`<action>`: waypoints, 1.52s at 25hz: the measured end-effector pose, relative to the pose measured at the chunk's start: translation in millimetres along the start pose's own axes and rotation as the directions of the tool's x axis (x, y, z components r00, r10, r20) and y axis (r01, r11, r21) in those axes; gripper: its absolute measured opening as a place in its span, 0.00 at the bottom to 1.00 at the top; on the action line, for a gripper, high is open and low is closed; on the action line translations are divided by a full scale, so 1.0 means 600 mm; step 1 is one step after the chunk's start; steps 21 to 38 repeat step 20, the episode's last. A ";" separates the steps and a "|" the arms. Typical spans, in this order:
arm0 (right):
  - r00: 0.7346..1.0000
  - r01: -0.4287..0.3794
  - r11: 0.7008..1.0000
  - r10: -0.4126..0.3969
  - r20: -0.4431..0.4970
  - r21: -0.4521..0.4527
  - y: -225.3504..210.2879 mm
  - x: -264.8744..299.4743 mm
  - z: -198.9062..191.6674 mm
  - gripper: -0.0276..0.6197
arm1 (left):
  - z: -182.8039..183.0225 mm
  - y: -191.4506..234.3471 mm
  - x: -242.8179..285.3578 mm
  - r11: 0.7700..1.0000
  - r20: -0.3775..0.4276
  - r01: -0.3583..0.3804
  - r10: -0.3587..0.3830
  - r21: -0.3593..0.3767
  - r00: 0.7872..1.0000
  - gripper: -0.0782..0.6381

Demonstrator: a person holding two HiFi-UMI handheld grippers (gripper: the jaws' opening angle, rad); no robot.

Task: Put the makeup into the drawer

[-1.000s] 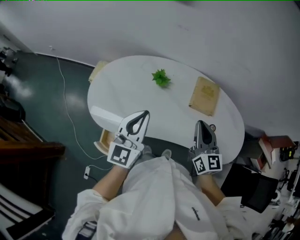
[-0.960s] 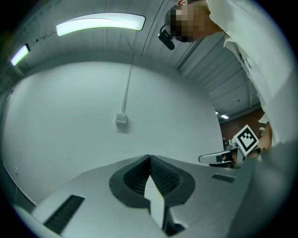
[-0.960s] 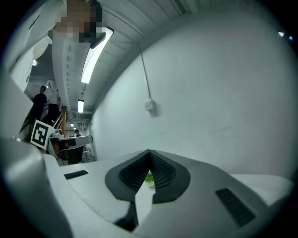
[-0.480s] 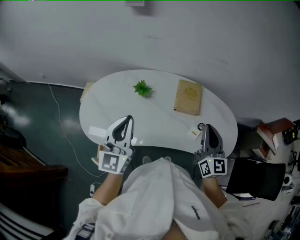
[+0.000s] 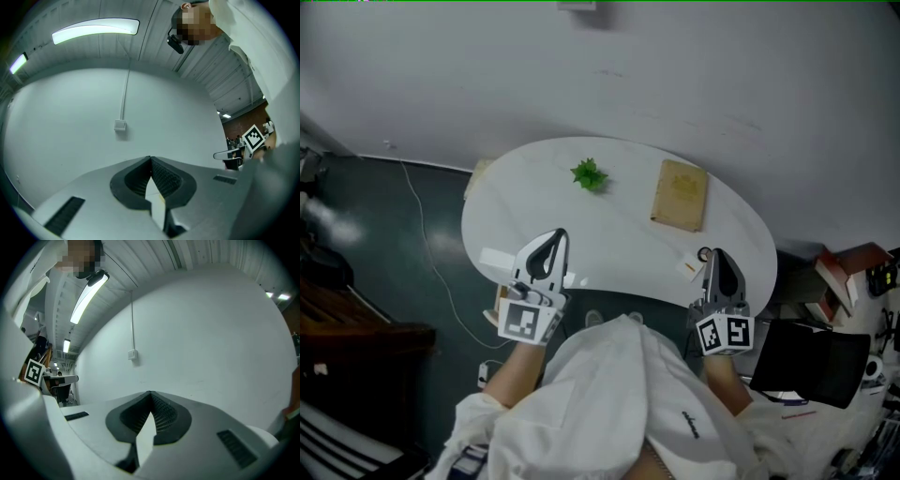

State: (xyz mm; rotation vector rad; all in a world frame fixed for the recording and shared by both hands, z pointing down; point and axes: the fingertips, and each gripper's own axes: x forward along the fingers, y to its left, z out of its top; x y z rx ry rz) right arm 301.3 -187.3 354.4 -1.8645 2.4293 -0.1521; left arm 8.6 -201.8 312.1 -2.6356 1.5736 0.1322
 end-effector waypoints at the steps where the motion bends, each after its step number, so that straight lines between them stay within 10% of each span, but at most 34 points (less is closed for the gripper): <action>1: 1.000 0.002 1.000 -0.002 0.000 0.001 -0.001 0.000 -0.001 0.07 | -0.001 0.000 -0.001 1.000 -0.002 -0.001 0.001 -0.002 1.000 0.15; 38: 1.000 -0.019 1.000 0.019 -0.003 0.013 0.005 0.010 -0.003 0.07 | -0.005 -0.014 0.008 1.000 -0.001 0.019 -0.019 -0.016 1.000 0.14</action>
